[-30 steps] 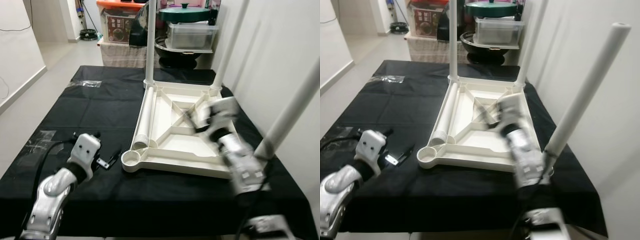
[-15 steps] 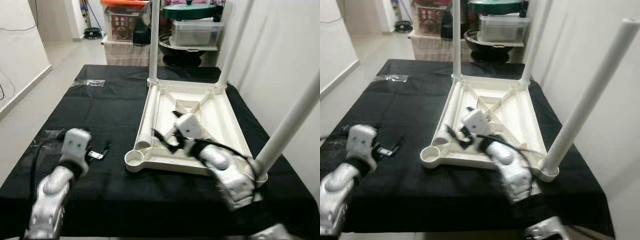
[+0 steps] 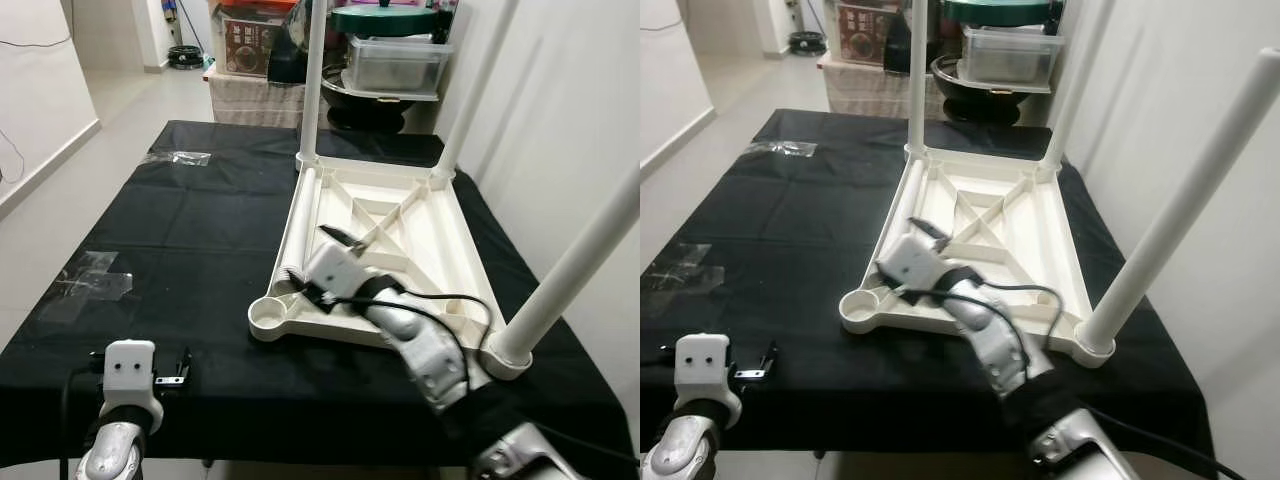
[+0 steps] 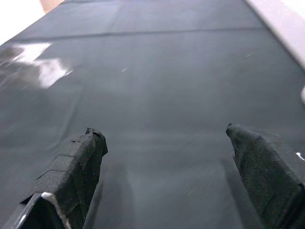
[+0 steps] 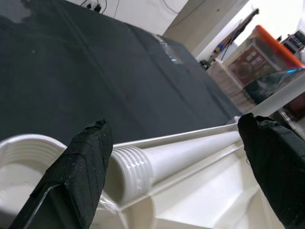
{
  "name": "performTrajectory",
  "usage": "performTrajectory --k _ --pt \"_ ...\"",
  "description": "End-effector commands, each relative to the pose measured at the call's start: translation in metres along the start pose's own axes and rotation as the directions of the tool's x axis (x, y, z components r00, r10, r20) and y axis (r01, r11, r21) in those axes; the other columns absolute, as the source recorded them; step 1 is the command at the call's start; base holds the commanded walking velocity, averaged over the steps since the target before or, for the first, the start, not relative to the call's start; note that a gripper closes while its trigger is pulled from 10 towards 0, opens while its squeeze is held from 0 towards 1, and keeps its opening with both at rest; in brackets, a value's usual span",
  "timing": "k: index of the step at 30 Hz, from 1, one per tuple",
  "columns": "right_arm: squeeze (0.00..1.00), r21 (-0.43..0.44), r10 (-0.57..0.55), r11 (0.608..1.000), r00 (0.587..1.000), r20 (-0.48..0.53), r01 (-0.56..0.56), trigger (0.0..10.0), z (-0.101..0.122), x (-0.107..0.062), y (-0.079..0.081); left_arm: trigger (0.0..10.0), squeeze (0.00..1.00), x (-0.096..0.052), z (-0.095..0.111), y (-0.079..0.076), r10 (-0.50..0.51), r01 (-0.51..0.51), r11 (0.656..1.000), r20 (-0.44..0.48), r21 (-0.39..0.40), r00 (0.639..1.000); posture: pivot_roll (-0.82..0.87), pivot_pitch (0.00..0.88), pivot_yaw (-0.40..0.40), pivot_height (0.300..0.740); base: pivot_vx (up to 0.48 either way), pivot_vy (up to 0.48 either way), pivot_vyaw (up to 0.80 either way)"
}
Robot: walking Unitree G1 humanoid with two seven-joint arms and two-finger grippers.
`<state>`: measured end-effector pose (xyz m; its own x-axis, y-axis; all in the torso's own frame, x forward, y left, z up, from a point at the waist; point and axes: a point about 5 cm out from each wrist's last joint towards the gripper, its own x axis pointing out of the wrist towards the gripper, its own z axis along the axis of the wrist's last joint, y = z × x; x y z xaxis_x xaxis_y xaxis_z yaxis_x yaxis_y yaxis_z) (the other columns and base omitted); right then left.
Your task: Building children table
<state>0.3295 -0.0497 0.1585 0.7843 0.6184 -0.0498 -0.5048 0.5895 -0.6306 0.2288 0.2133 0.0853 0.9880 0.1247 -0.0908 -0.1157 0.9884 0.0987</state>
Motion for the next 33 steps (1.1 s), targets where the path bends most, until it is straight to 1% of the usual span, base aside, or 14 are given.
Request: performTrajectory --k 1,4,5,10,13,16,18,23,25,27,28,31,32,33 --pt "0.00 -0.010 0.010 1.000 1.000 -0.029 -0.010 10.0 -0.004 0.003 0.003 10.0 0.00 0.001 -0.002 -0.005 -0.008 0.008 1.000 -0.017 0.004 1.000 0.08 0.000 -0.104 0.740 0.000 0.000 0.00" --pt "0.00 0.007 0.048 0.999 0.999 -0.004 -0.048 10.0 0.002 0.008 0.009 10.0 0.00 0.002 0.001 -0.009 -0.001 0.001 1.000 -0.011 0.003 1.000 0.08 0.000 -0.104 0.740 0.000 0.000 0.00" --pt "0.00 -0.005 0.069 0.998 0.998 -0.008 -0.069 10.0 0.002 0.009 0.013 10.0 0.00 0.002 0.001 -0.010 0.005 -0.005 1.000 -0.009 0.001 1.000 0.08 0.000 -0.104 0.740 0.000 0.000 0.00" --pt "0.00 -0.023 0.080 0.996 0.994 -0.074 -0.082 10.0 -0.009 0.012 0.021 10.0 0.00 0.002 0.003 -0.011 0.006 -0.006 1.000 -0.002 0.001 1.000 0.09 0.000 -0.106 0.740 0.000 0.000 0.00" --pt "0.00 -0.022 0.067 0.997 0.992 -0.105 -0.070 10.0 -0.013 0.013 0.022 10.0 0.00 0.002 0.003 -0.011 0.001 -0.001 1.000 -0.004 0.003 1.000 0.09 0.000 -0.107 0.740 0.000 0.000 0.00" --pt "0.00 -0.016 0.033 0.999 0.984 -0.172 -0.036 10.0 -0.021 0.024 0.025 10.0 0.00 0.002 0.001 -0.011 -0.011 0.011 1.000 -0.014 0.011 1.000 0.10 0.000 -0.105 0.740 0.000 0.000 0.00" --pt "0.00 -0.026 0.030 0.999 0.983 -0.182 -0.035 10.0 -0.019 0.030 0.028 10.0 0.00 0.002 0.000 -0.011 -0.015 0.015 1.000 -0.018 0.014 1.000 0.10 0.000 -0.107 0.740 0.000 0.000 0.00" --pt "0.00 -0.032 0.023 0.999 0.982 -0.188 -0.030 10.0 -0.016 0.035 0.031 10.0 0.00 0.003 0.001 -0.013 -0.018 0.018 1.000 -0.017 0.012 1.000 0.11 0.000 -0.112 0.740 0.000 0.000 0.00" --pt "0.00 -0.042 0.014 0.999 0.979 -0.202 -0.023 10.0 -0.016 0.038 0.032 10.0 0.00 0.004 0.001 -0.014 -0.020 0.020 1.000 -0.015 0.011 1.000 0.11 0.000 -0.116 0.740 0.000 0.000 0.00" --pt "0.00 -0.072 0.012 0.997 0.976 -0.217 -0.028 10.0 -0.017 0.041 0.033 10.0 0.00 0.004 0.002 -0.016 -0.022 0.022 1.000 -0.013 0.010 1.000 0.12 0.000 -0.121 0.740 0.000 0.000 0.00" --pt "0.00 -0.103 0.006 0.994 0.973 -0.233 -0.031 10.0 -0.018 0.043 0.034 10.0 0.00 0.004 0.002 -0.017 -0.024 0.024 1.000 -0.012 0.009 1.000 0.12 0.000 -0.125 0.740 0.000 0.000 0.00" --pt "0.00 -0.103 0.006 0.994 0.973 -0.233 -0.031 10.0 -0.018 0.043 0.034 10.0 0.00 0.004 0.002 -0.017 -0.024 0.024 1.000 -0.012 0.009 1.000 0.12 0.000 -0.125 0.740 0.000 0.000 0.00" --pt "0.00 -0.141 -0.010 0.990 0.970 -0.243 -0.025 10.0 -0.019 0.043 0.032 10.0 0.00 0.004 0.002 -0.018 -0.025 0.025 1.000 -0.011 0.007 1.000 0.12 0.000 -0.126 0.740 0.000 0.000 0.00" --pt "0.00 -0.141 -0.010 0.990 0.970 -0.243 -0.025 10.0 -0.019 0.043 0.032 10.0 0.00 0.004 0.002 -0.018 -0.025 0.025 1.000 -0.011 0.007 1.000 0.12 0.000 -0.126 0.740 0.000 0.000 0.00"
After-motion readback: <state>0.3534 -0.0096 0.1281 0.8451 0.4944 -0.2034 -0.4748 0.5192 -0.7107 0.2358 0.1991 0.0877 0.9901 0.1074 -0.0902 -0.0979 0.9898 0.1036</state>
